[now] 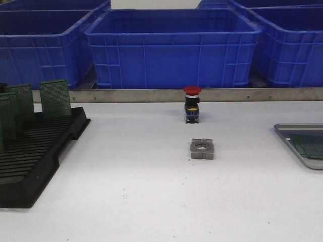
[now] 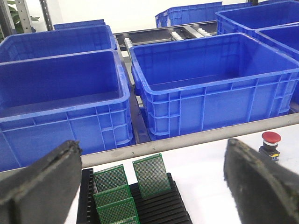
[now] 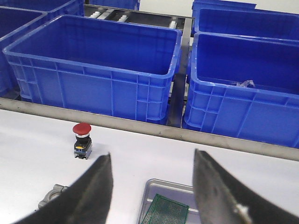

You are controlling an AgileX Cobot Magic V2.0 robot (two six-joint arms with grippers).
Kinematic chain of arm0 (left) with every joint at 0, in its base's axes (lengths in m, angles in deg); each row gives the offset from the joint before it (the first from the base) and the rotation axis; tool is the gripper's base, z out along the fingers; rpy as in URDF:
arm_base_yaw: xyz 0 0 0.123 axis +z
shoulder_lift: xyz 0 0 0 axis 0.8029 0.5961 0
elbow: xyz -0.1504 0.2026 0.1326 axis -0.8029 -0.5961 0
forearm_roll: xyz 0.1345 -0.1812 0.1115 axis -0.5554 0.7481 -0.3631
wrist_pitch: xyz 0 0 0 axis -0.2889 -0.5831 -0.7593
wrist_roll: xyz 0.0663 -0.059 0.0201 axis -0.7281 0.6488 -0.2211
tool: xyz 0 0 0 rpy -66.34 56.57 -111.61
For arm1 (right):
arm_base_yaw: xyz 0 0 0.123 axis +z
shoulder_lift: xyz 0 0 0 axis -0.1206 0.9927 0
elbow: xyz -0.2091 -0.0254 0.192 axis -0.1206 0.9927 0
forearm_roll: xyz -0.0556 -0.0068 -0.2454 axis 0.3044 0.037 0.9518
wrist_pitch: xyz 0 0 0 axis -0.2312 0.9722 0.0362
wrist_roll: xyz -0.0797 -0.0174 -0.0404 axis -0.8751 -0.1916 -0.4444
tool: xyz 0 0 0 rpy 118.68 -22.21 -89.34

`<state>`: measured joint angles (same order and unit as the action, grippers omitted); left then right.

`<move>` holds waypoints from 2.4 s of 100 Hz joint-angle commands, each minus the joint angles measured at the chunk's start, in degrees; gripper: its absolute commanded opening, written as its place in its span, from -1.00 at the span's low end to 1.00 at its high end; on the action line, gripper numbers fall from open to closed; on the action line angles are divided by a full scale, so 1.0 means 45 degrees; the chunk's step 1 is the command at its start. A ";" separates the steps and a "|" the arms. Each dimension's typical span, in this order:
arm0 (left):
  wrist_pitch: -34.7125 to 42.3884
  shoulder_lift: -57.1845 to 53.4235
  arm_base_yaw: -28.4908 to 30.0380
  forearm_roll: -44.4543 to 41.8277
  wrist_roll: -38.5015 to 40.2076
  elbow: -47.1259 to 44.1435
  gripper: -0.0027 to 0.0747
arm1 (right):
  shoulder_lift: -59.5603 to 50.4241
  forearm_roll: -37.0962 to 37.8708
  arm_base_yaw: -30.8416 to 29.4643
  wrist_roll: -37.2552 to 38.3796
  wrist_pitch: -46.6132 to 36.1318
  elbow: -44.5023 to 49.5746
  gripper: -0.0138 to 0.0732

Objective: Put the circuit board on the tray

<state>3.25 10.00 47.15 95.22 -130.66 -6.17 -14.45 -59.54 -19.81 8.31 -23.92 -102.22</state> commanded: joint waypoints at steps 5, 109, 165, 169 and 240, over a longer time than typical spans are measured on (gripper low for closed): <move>0.0844 0.0034 0.0046 0.0351 0.0145 0.0349 0.41 | 0.0064 -0.0416 0.0037 -0.0232 -0.0733 -0.0304 -0.14; 0.0844 0.0034 0.0046 0.0377 0.0145 0.0349 -0.98 | 0.0064 -0.0416 0.0020 -0.0221 -0.0744 -0.0304 -0.84; 0.0940 0.0034 0.0016 -0.1788 0.0970 0.0349 -0.98 | 0.0064 -0.0416 0.0020 -0.0221 -0.0744 -0.0304 -0.84; 0.0940 -0.0022 0.0016 -0.2918 0.2472 0.0349 -0.98 | 0.0064 -0.0416 0.0020 -0.0221 -0.0744 -0.0304 -0.84; 0.2094 -0.5865 0.0040 -1.1013 0.9842 -0.5347 -0.98 | 0.0064 -0.0416 0.0020 -0.0221 -0.0744 -0.0304 -0.84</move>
<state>7.27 -14.08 47.15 48.06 -89.04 -29.23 -14.45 -59.79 -19.81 7.87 -23.97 -102.08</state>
